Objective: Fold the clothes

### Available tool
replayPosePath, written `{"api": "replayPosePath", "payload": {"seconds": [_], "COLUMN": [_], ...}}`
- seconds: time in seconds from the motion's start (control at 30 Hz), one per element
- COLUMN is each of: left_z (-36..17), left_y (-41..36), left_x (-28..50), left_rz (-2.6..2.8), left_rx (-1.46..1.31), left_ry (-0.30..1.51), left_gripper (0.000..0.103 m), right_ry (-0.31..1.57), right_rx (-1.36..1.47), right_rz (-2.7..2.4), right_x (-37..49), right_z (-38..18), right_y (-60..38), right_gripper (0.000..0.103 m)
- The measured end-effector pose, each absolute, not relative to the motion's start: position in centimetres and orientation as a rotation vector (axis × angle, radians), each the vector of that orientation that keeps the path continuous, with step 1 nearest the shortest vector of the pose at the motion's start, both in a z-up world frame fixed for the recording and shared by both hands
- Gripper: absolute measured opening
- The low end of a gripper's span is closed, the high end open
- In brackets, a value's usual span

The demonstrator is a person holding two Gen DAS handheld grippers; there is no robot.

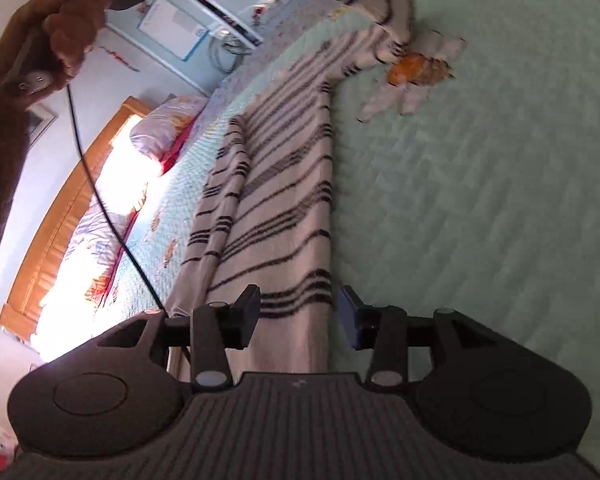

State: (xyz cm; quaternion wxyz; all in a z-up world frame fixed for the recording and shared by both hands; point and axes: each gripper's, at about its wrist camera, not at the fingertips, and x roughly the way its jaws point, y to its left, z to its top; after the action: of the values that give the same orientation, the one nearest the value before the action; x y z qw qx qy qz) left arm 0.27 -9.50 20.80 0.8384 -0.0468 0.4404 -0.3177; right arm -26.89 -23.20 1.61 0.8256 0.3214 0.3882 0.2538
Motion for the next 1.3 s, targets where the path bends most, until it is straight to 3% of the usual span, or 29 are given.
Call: {"api": "replayPosePath", "payload": {"seconds": [0.07, 0.13, 0.53, 0.7, 0.87, 0.9, 0.93, 1.03, 1.3], "left_z": [21.0, 21.2, 20.3, 19.9, 20.0, 20.1, 20.3, 20.8, 21.4], "left_y": [-8.7, -8.0, -7.2, -6.6, -5.7, -5.5, -5.3, -4.5, -2.1], "left_x": [0.3, 0.2, 0.3, 0.8, 1.3, 1.3, 1.3, 0.9, -1.7], "left_rz": [-0.665, -0.668, -0.71, -0.702, -0.686, -0.678, -0.671, -0.649, -0.671], "left_rx": [-0.119, -0.13, -0.127, -0.137, -0.165, -0.168, -0.172, -0.195, -0.25], "left_ry": [0.933, 0.934, 0.954, 0.955, 0.948, 0.944, 0.939, 0.914, 0.88], "left_gripper": [0.004, 0.004, 0.004, 0.004, 0.004, 0.004, 0.004, 0.004, 0.004], "right_ry": [0.855, 0.901, 1.21, 1.178, 1.002, 0.964, 0.954, 0.935, 0.999], "right_rx": [0.692, 0.718, 0.543, 0.533, 0.861, 0.934, 0.942, 0.929, 0.87], "right_rz": [0.613, 0.679, 0.884, 0.858, 0.824, 0.821, 0.778, 0.626, 0.514], "right_x": [-25.4, -24.7, -21.9, -18.6, -19.6, -19.9, -20.8, -23.6, -24.9], "right_z": [1.8, 1.5, 0.4, 1.0, 0.5, 0.3, 0.1, -0.6, -2.1], "right_y": [-21.9, -20.9, -19.0, -19.0, -23.5, -24.5, -25.1, -26.7, -23.6], "right_gripper": [0.043, 0.034, 0.034, 0.034, 0.036, 0.04, 0.046, 0.047, 0.045]}}
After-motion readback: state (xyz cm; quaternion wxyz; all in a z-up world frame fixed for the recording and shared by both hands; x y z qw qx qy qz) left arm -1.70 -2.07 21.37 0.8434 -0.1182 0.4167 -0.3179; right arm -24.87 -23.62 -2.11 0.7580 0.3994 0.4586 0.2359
